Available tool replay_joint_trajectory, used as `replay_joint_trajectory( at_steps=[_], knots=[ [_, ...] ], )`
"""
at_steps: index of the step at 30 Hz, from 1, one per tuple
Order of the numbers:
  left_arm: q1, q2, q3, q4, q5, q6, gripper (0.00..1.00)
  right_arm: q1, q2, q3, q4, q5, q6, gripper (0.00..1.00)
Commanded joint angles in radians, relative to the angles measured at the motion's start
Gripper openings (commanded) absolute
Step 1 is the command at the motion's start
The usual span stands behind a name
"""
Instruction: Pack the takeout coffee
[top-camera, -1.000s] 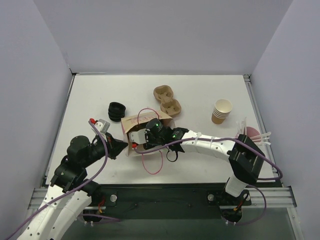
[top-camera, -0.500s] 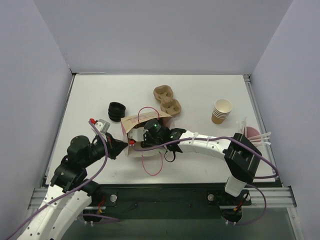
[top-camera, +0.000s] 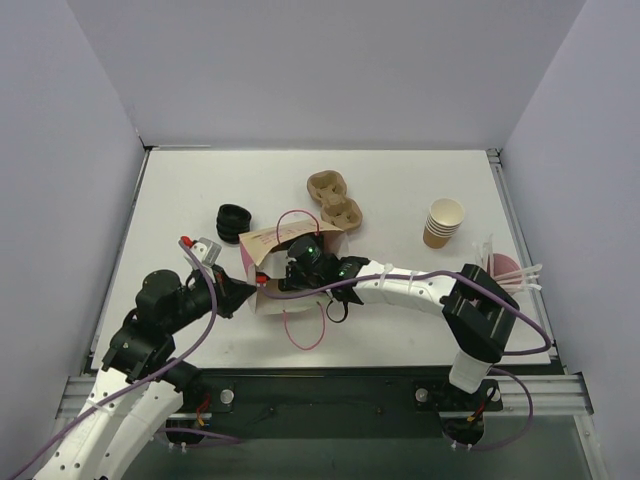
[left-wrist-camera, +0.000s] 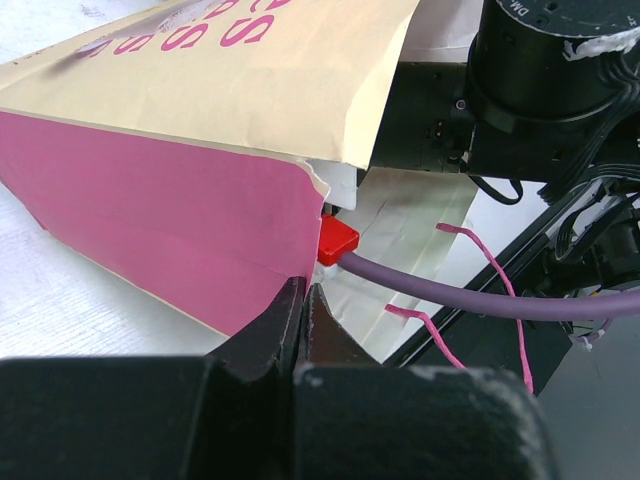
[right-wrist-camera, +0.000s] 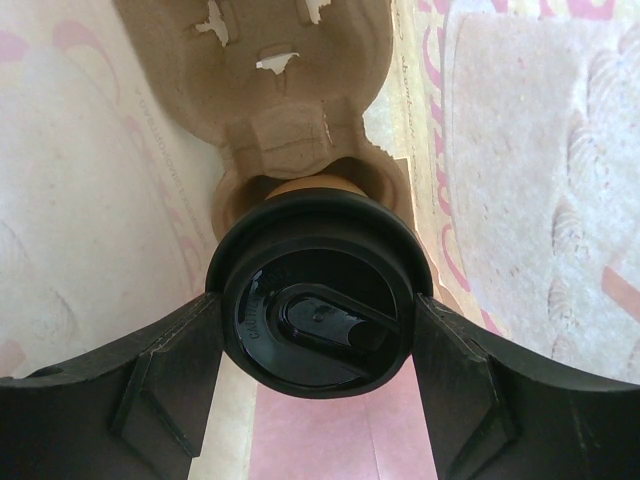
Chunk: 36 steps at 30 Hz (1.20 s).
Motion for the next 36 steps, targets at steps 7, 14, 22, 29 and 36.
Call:
replay_joint_trajectory(
  at_steps=[7, 14, 22, 29, 36],
  knots=[
    [0.004, 0.008, 0.029, 0.028, 0.028, -0.011, 0.00, -0.019, -0.009, -0.020, 0.017, -0.010, 0.053, 0.81],
    [0.004, 0.008, 0.034, 0.047, 0.015, -0.024, 0.00, -0.019, -0.072, -0.007, -0.060, -0.035, 0.076, 0.92],
    [0.004, 0.032, 0.066, 0.052, -0.013, -0.048, 0.00, -0.019, -0.120, 0.031, -0.159, -0.023, 0.113, 0.89],
    [0.002, 0.060, 0.092, 0.050, -0.016, -0.050, 0.00, -0.019, -0.154, 0.037, -0.178, -0.013, 0.156, 0.89],
    [0.004, 0.063, 0.101, 0.042, -0.019, -0.056, 0.00, -0.022, -0.163, 0.068, -0.229, -0.016, 0.170, 0.91]
  ],
)
